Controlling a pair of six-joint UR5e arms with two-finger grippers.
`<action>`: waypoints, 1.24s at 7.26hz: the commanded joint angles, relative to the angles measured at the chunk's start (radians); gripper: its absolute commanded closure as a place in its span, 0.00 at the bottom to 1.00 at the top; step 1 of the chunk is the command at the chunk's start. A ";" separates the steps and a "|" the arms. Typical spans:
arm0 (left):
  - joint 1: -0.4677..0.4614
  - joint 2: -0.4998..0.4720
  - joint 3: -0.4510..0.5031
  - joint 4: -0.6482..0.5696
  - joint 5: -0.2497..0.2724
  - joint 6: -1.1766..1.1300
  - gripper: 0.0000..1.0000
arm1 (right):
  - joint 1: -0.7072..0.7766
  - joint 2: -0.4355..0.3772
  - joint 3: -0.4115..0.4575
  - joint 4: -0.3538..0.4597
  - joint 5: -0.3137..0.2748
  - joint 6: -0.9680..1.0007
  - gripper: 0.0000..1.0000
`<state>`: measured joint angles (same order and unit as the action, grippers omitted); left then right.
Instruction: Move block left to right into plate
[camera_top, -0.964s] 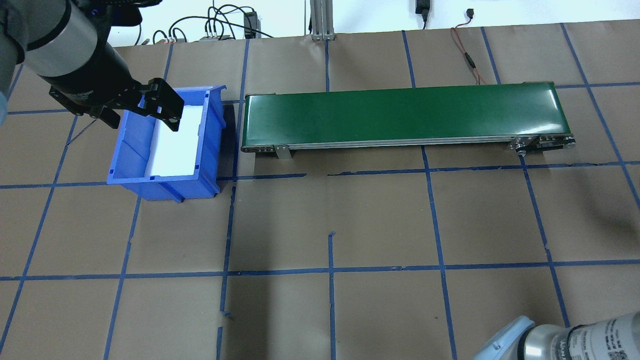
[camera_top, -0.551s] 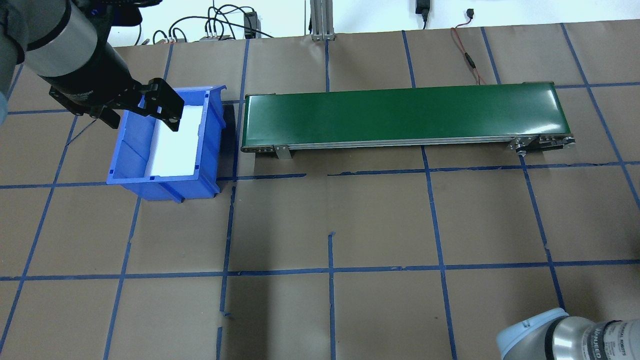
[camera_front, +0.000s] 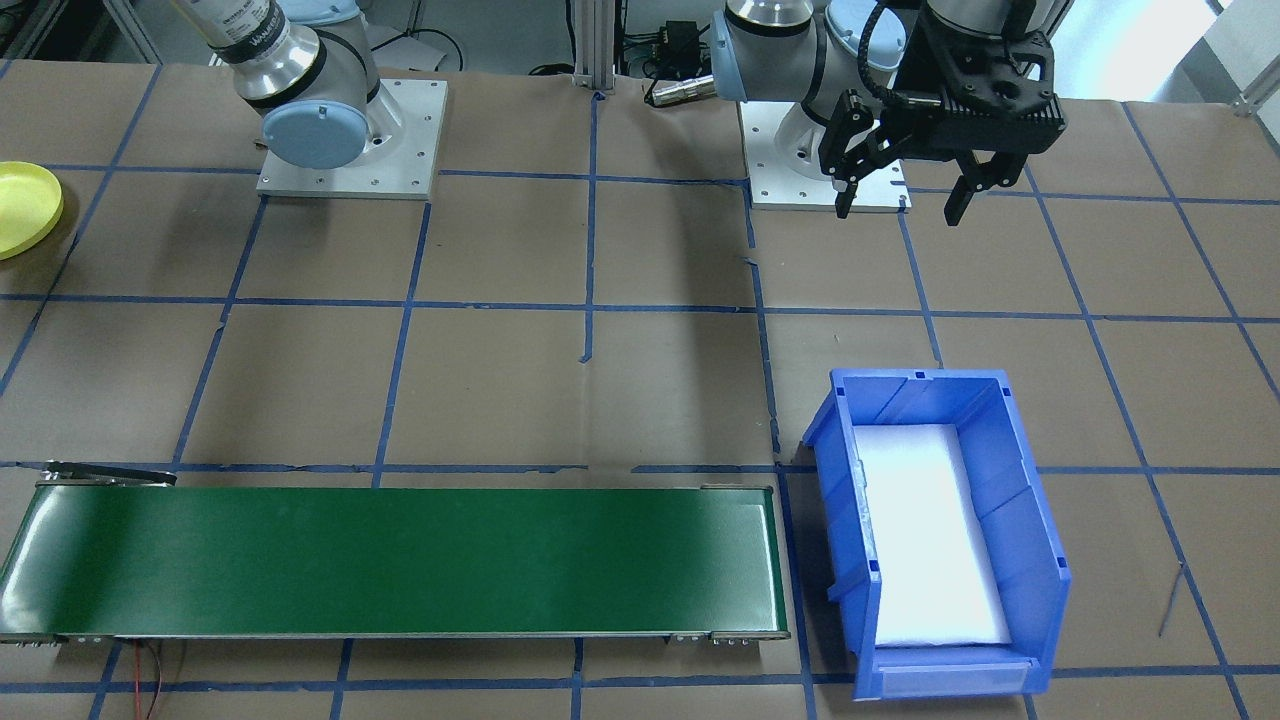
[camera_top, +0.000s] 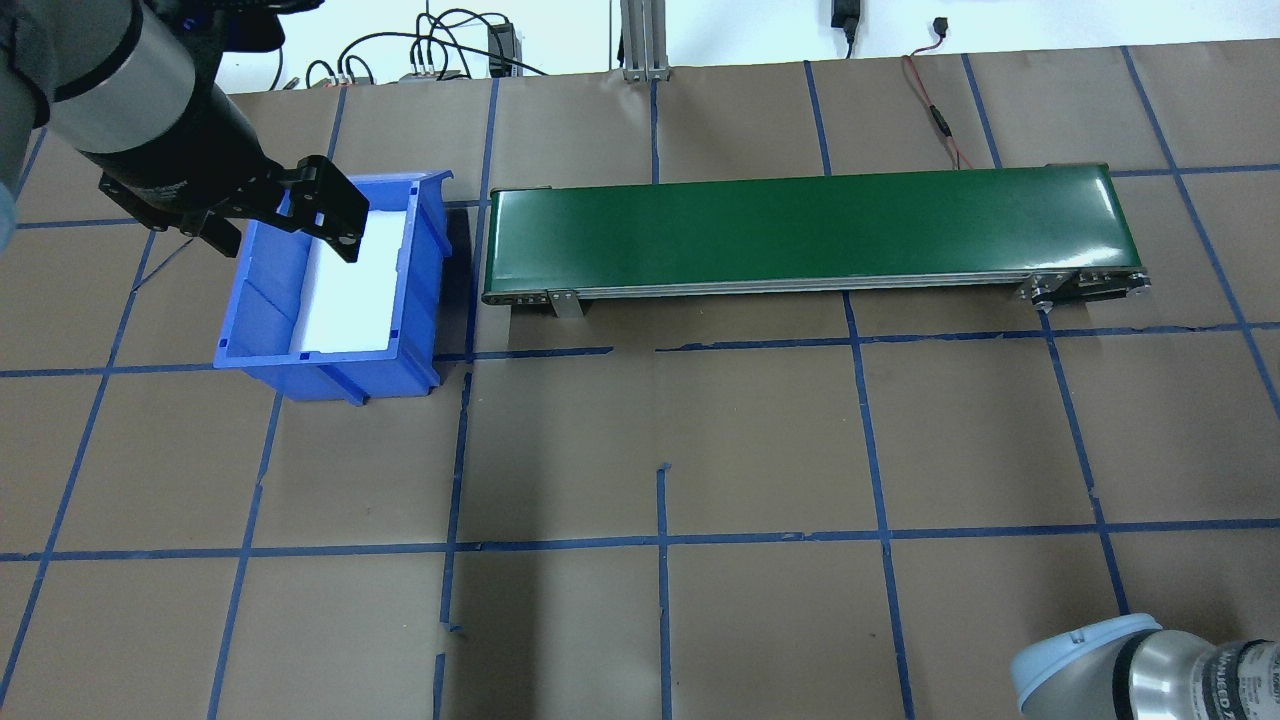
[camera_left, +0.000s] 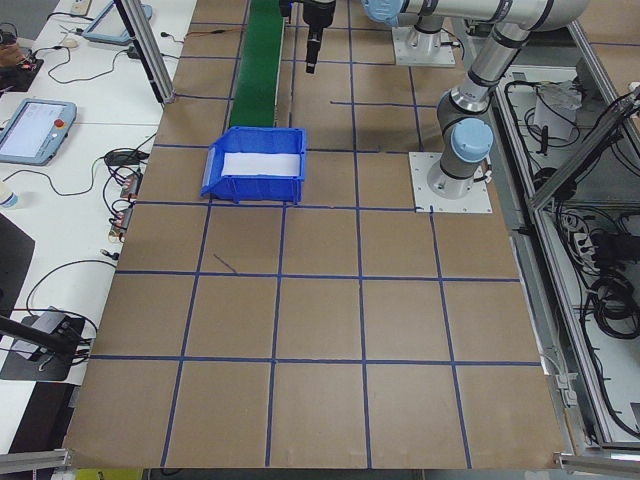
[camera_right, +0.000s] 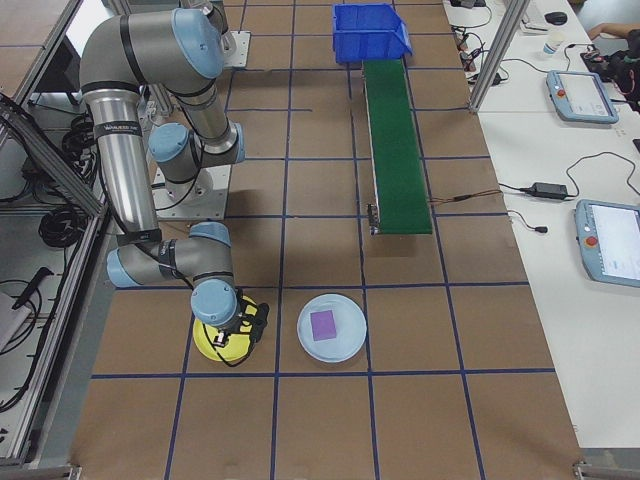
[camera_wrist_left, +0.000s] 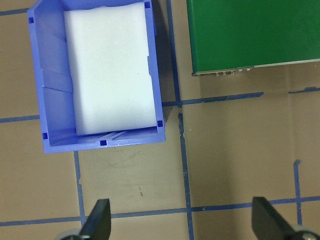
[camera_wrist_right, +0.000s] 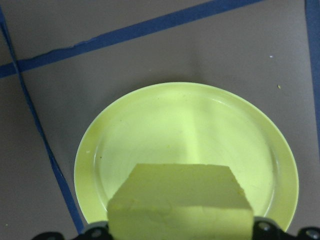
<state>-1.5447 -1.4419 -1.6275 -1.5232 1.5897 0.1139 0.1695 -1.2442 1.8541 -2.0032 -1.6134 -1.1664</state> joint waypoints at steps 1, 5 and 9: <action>0.000 0.000 0.000 0.000 0.001 0.000 0.00 | -0.001 0.002 0.007 -0.002 0.040 -0.004 0.01; 0.000 0.000 0.000 0.000 0.001 0.000 0.00 | 0.030 -0.026 -0.060 0.053 0.067 0.007 0.00; 0.000 0.000 0.000 0.000 -0.001 -0.002 0.00 | 0.399 -0.084 -0.392 0.284 0.121 0.253 0.01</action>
<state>-1.5447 -1.4420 -1.6276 -1.5233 1.5901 0.1125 0.4637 -1.2928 1.5237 -1.7477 -1.4921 -1.0164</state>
